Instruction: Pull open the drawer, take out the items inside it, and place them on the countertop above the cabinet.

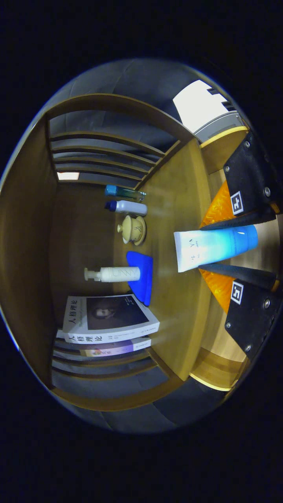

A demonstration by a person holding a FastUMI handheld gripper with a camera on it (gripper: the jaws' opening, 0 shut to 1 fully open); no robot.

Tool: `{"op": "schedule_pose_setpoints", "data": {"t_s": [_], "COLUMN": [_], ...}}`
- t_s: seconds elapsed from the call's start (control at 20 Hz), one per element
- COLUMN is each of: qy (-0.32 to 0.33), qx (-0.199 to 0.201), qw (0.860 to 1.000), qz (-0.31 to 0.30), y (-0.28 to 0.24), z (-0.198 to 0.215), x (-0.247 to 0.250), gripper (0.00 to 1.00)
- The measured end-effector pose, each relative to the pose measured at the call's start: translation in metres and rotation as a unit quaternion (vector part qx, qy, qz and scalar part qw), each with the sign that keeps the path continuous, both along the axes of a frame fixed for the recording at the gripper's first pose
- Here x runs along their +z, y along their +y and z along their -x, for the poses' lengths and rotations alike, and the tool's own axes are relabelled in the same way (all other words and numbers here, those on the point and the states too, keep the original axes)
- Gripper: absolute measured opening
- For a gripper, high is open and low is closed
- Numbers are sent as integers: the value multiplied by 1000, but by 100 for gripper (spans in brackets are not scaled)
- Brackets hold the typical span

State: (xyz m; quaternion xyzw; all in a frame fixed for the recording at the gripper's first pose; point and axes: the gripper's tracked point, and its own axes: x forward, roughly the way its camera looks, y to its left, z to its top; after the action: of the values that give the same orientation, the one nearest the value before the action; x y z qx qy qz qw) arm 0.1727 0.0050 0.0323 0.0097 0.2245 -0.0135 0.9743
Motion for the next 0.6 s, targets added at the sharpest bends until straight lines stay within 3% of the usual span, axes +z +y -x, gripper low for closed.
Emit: {"op": "schedule_pose_setpoints", "data": {"t_s": [0.25, 0.6], "qy": [-41, -41], "qx": [16, 33], "qw": [999, 997], "qz": [-14, -54], "y": [3, 7], "z": [-41, -82], "x": [22, 15], "gripper": [48, 51]}}
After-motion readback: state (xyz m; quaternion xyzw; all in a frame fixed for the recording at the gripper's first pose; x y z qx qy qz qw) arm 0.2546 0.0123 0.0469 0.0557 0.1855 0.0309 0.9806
